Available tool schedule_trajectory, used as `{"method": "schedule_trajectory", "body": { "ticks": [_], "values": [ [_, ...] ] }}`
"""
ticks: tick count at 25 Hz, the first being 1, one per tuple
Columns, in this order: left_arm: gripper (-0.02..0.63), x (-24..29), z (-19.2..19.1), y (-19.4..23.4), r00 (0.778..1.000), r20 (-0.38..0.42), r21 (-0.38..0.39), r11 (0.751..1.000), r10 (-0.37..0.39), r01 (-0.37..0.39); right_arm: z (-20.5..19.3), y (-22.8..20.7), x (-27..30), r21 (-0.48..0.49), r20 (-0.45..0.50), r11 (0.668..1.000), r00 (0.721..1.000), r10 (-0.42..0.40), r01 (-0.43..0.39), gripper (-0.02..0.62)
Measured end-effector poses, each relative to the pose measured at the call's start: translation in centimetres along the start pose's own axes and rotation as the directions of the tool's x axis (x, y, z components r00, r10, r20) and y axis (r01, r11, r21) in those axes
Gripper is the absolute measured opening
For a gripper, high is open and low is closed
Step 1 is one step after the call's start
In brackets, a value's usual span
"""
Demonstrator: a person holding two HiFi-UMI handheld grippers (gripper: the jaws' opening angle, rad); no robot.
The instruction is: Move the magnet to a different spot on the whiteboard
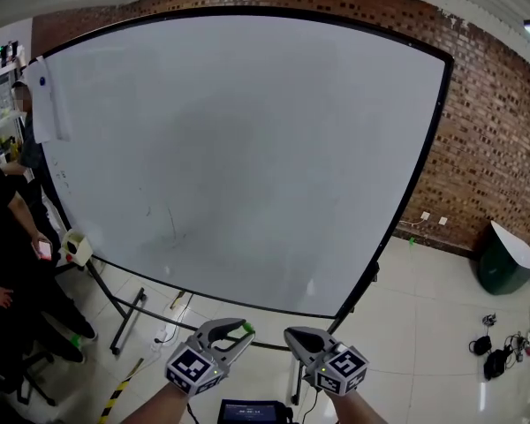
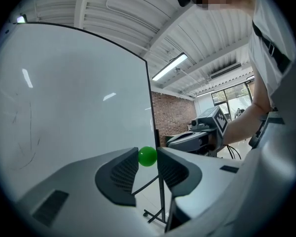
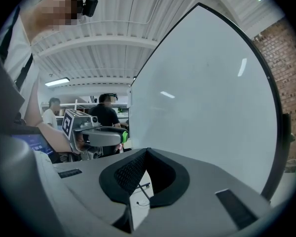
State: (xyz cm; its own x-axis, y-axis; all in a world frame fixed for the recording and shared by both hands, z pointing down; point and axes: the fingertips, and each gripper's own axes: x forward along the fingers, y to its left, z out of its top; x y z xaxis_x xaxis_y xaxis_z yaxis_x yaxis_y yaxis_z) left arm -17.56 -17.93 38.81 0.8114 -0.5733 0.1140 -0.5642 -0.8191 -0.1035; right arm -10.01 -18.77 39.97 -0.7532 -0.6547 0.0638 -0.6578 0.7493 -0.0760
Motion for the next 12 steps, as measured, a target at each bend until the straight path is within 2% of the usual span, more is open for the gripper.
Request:
{"method": "schedule_trajectory", "body": {
  "ticks": [6, 12],
  "values": [
    [0.135, 5.8, 0.8, 0.9, 1.000, 0.003, 0.054, 0.998, -0.016, 0.016, 0.7, -5.6, -0.6, 0.010, 0.016, 0.999, 0.999, -0.045, 0.045, 0.031],
    [0.135, 9.5, 2.5, 1.9, 1.000, 0.000, 0.111, 0.994, -0.004, 0.004, -0.5, -8.8, -0.9, 0.044, 0.015, 0.997, 0.998, -0.062, 0.062, 0.031]
  ]
}}
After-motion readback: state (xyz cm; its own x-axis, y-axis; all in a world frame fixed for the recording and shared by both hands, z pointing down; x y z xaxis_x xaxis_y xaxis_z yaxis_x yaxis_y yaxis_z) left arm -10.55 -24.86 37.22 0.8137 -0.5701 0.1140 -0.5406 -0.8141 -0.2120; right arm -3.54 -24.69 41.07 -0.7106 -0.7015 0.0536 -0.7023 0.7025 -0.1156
